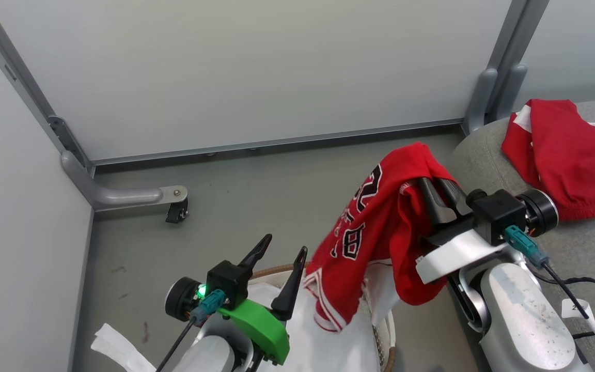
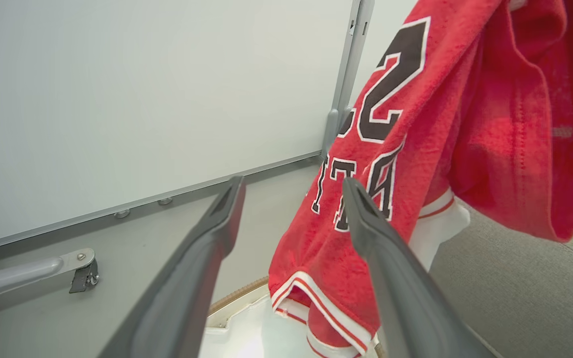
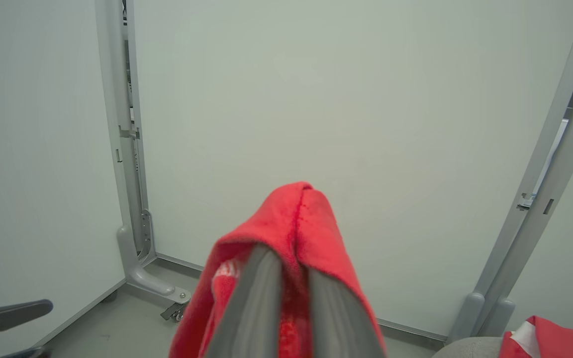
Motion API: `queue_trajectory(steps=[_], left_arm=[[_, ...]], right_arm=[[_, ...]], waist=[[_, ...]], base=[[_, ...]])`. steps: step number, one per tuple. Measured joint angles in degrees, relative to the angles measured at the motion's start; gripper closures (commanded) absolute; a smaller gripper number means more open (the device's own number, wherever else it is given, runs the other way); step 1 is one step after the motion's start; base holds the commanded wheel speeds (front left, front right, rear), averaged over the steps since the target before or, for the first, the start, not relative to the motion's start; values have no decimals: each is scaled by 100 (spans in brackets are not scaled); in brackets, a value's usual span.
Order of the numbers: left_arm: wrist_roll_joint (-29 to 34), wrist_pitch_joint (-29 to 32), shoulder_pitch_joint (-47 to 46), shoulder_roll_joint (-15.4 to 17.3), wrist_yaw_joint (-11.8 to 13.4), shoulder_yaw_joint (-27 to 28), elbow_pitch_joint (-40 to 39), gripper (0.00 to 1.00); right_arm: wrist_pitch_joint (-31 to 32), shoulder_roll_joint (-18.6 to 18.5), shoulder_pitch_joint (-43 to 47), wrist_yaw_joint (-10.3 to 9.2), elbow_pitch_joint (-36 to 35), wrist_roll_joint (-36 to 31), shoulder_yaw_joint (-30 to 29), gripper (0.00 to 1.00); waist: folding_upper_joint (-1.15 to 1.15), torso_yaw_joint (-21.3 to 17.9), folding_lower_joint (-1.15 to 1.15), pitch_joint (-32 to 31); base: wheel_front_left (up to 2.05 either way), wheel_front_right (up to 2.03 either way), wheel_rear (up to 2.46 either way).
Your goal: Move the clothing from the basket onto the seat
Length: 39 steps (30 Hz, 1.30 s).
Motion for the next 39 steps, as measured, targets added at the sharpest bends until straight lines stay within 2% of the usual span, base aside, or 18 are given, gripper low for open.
queue_trajectory(steps=[11,29,35,39], left_arm=[[185,0,168,-97,-25,202,-205,0],[210,0,133,-121,-29,-53,-511,0],[269,0,24,-121,-29,-141,-516,0],[314,0,-71,-121,-30,-166,-502,0]], right_arm=[[0,0,-116,0,-25,-185,-153,100],[0,-22,-164,0,-87,-577,-509,100],[0,-71,-424,0,-60,-592,-527,100],[0,-168,-915,0,-5,-593,-581,100]], waist=[[0,-226,0,68],[0,-1353,0,375],[0,-1518,0,646],[0,-1549,0,857]], base=[[0,0,0],[0,0,0],[0,0,0],[0,0,0]])
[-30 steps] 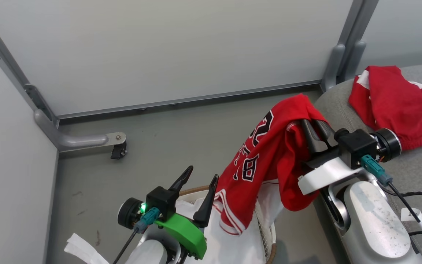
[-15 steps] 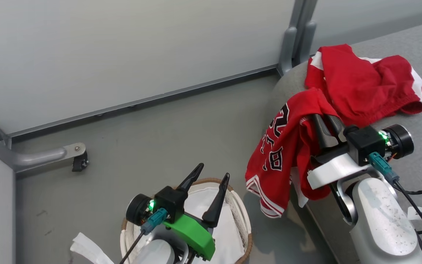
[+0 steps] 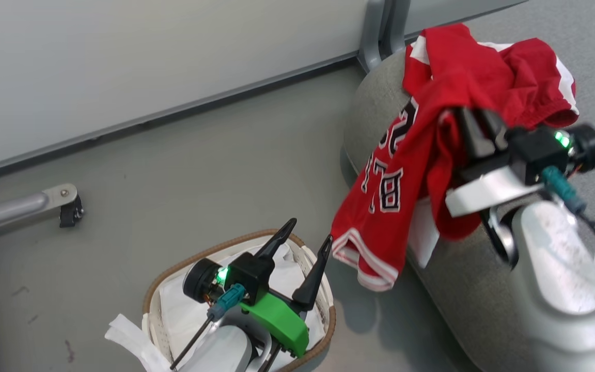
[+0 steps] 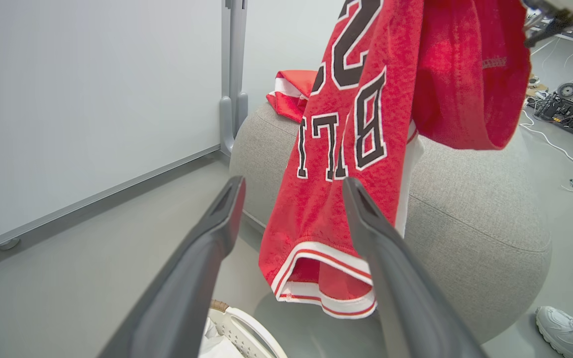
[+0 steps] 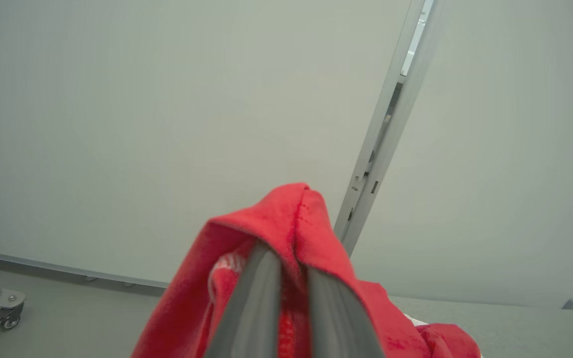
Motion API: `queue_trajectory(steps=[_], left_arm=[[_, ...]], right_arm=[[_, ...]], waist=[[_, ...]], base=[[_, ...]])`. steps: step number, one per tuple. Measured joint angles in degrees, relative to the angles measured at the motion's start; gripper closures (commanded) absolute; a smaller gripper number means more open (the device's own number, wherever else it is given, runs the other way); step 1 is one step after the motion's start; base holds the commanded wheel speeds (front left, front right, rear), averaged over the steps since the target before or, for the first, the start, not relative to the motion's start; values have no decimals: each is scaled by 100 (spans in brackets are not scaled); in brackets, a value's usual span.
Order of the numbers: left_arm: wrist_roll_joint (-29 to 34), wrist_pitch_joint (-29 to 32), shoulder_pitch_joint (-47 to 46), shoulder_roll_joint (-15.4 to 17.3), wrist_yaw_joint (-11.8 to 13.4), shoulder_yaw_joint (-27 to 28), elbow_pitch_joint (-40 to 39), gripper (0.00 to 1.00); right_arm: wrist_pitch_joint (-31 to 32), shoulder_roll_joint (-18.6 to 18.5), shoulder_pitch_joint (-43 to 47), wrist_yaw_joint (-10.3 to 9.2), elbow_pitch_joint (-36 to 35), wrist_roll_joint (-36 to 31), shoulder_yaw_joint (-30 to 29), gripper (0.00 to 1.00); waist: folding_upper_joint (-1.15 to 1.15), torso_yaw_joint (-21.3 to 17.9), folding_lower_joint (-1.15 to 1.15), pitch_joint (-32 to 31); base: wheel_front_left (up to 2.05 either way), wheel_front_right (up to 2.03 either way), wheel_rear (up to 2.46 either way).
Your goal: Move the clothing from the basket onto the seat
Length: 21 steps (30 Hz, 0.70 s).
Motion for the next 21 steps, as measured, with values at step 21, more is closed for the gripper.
queue_trajectory(steps=[21], left_arm=[[349,0,-708,346,-7,-20,-218,0]], right_arm=[[-1,-2493,-4473,0,1533,-120,-1013,100]], waist=[[0,244,1,1437]], base=[[0,0,0]])
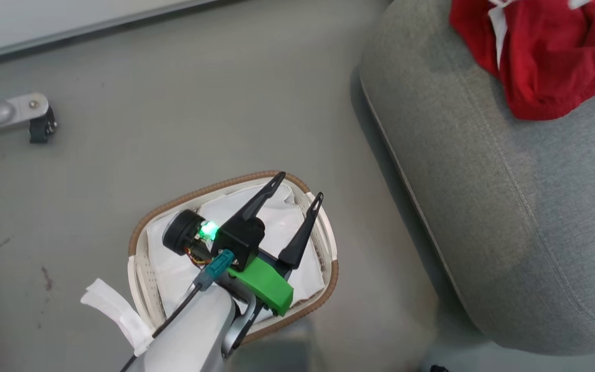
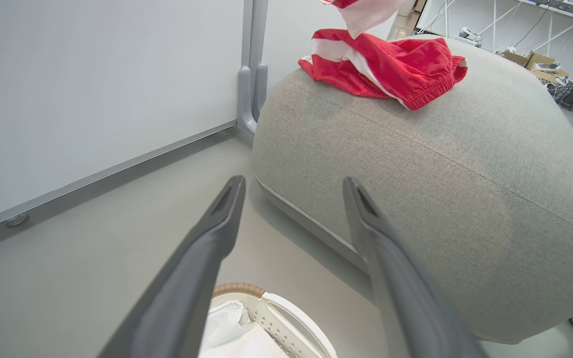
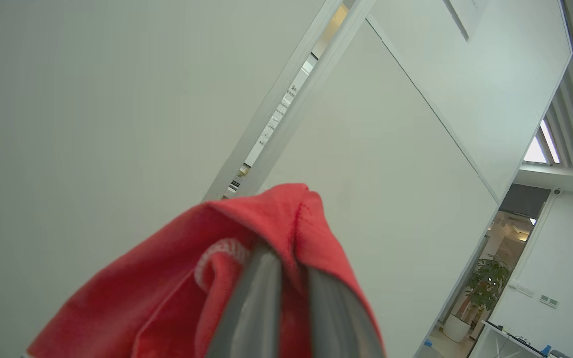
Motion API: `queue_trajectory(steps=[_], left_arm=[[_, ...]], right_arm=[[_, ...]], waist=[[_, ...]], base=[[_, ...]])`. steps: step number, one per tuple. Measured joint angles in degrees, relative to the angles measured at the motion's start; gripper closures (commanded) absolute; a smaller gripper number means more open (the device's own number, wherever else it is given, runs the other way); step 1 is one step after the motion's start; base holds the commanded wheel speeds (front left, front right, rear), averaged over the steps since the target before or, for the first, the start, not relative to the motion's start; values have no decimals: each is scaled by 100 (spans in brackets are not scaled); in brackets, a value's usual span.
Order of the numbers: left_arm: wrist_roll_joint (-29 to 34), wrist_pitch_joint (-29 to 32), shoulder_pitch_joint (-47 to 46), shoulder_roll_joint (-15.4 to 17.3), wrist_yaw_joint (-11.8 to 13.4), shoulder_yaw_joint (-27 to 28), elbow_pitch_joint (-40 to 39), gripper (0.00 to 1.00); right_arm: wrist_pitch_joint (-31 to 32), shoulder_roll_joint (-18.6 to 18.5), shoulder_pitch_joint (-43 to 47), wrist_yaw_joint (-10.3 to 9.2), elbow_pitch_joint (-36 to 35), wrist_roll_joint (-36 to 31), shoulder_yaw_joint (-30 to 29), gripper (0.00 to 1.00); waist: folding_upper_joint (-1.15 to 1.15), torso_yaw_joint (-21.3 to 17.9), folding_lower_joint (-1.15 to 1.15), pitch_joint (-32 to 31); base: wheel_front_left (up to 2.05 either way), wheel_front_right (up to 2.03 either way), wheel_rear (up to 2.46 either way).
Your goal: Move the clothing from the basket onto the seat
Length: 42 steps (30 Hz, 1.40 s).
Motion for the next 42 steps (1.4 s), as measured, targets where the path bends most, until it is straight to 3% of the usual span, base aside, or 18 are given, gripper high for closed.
queue_trajectory(steps=[4,8,22,23,25,27,42], left_arm=[[68,0,-110,78,0,5,-58,0],[170,0,-221,209,0,14,-57,0],[247,0,-313,426,0,68,-49,0],[252,0,-313,428,0,74,-44,0],[252,0,-313,433,0,86,-24,0],[252,0,-313,435,0,102,-18,0],[182,0,-166,254,0,236,-35,0]], right_arm=[[0,-240,110,0,264,73,-204,100],[1,-214,750,0,637,168,-624,100],[0,895,2388,0,1379,-130,-1444,100],[0,954,2462,0,1371,-141,-1493,93],[1,1090,2644,0,1333,-160,-1583,52],[0,1232,2811,0,1195,-142,-1618,0],[0,1900,4160,0,199,-124,-1634,0]], waist=[[0,7,0,313],[0,-11,0,634],[0,-231,0,1279],[0,-247,0,1279],[0,-275,0,1257],[0,-298,0,1225],[0,-463,0,668]], base=[[0,0,0],[0,0,0],[0,0,0],[0,0,0],[0,0,0],[0,0,0],[0,0,0]])
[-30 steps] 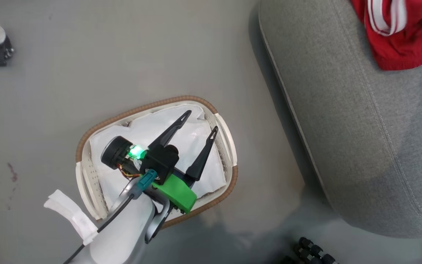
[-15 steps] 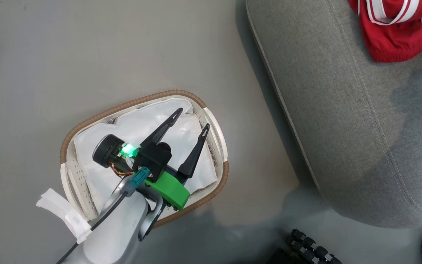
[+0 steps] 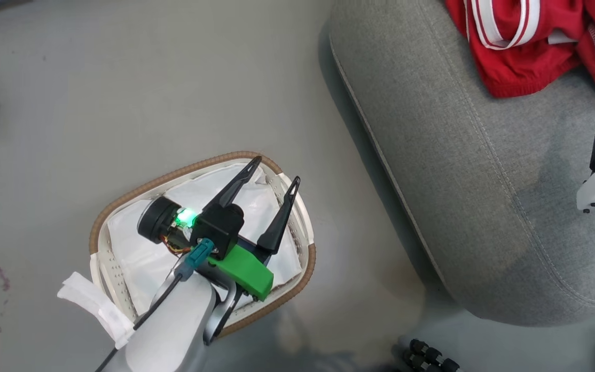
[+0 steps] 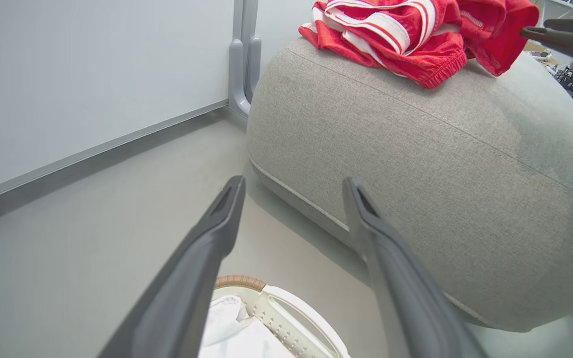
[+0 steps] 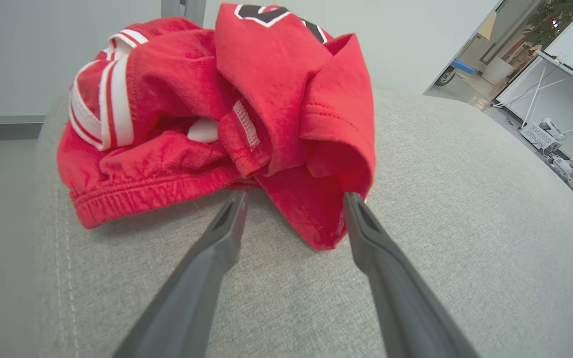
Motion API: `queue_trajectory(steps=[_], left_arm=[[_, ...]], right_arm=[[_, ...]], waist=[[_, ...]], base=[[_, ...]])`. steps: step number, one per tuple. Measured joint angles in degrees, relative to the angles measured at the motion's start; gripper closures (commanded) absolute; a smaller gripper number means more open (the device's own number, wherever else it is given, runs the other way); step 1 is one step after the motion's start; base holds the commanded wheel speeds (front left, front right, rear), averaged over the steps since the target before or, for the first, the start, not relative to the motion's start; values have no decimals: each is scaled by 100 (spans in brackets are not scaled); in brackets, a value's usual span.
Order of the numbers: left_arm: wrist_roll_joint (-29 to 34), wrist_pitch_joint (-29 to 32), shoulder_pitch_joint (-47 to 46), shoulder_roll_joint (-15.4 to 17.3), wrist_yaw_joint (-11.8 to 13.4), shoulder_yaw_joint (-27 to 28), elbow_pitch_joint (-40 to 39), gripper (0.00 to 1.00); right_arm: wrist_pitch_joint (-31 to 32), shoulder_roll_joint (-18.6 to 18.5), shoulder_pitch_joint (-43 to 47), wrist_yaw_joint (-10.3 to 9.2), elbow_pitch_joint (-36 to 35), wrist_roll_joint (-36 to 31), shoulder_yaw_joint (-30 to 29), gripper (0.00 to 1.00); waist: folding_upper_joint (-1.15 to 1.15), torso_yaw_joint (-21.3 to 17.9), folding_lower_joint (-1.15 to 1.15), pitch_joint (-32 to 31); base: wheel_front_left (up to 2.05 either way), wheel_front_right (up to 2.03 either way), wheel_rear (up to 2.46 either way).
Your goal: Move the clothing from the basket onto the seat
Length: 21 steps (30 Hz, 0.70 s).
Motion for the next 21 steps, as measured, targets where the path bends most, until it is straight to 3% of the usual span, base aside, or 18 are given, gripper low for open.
queue_trajectory(steps=[12,21], left_arm=[[-180,0,290,-357,3,513,-66,0],[-191,0,797,-536,144,1454,-334,0]], right_arm=[[0,-503,-113,0,-167,31,563,0],[0,-393,-308,0,-130,135,1224,0]], waist=[[0,252,0,-743],[0,894,0,-1244]], base=[[0,0,0],[0,0,0]])
